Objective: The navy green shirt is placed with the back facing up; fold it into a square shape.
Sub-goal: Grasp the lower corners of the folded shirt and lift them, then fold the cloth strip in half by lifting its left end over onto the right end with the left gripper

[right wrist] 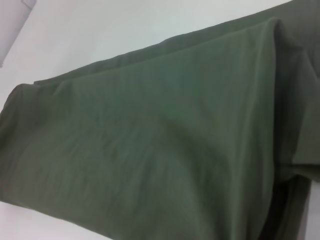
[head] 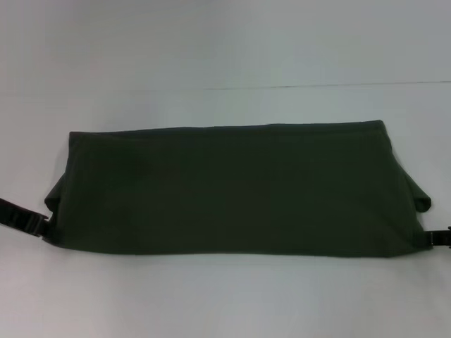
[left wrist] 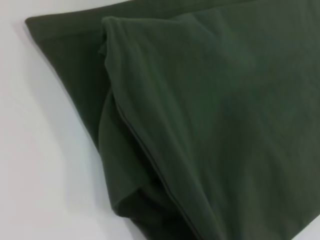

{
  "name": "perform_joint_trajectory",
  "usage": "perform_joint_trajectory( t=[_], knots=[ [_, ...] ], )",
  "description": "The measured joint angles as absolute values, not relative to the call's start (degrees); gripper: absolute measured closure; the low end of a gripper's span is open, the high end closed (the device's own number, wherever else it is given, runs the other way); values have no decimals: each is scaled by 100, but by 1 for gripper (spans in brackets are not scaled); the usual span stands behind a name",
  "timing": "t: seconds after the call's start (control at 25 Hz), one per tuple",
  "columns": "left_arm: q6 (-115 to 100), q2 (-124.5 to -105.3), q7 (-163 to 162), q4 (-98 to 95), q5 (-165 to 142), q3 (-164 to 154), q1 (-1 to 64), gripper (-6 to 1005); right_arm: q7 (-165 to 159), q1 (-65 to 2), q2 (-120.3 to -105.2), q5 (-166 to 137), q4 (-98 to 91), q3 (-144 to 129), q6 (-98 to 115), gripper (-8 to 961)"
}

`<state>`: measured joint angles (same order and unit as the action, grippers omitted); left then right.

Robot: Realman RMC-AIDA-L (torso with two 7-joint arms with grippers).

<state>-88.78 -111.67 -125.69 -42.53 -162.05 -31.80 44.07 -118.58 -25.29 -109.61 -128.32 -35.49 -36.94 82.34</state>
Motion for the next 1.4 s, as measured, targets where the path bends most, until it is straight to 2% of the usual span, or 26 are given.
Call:
perform_joint_trajectory(
  t=[0.44,0.76,0.88,1.12,1.2,1.28,1.4],
  knots=[
    [-8887,-11195,-12640,-4386,-16170,-3183,4385,985,-11814,-2563,-11020,-12849,-3550,-3660,8283,910],
    [-8700,-11198,-12771,-4363,-16082,-3163,4401,984,-11862,-2705,-10999,-12823,-3506,-3491,8281,895],
    [-8539,-11208,-12817,-4361,-16040,-3162,4392,984,-11863,-2750,-11008,-12821,-3523,-3438,8285,795],
    [-8534,-11164,-12777,-4397,-15879,-2888,4399,803,-11873,-2855,-10970,-12815,-3546,-3244,8292,573],
    [-8534,-11129,-12751,-4426,-15811,-2753,4412,654,-11874,-2896,-10941,-12810,-3549,-3143,8295,495],
    [-8512,-11099,-12714,-4452,-15682,-2636,4418,530,-11871,-2950,-10915,-12808,-3553,-2992,8308,248],
    [-8489,-11055,-12652,-4480,-15393,-2518,4425,379,-11842,-3052,-10878,-12802,-3589,-2761,8404,158]
  ],
)
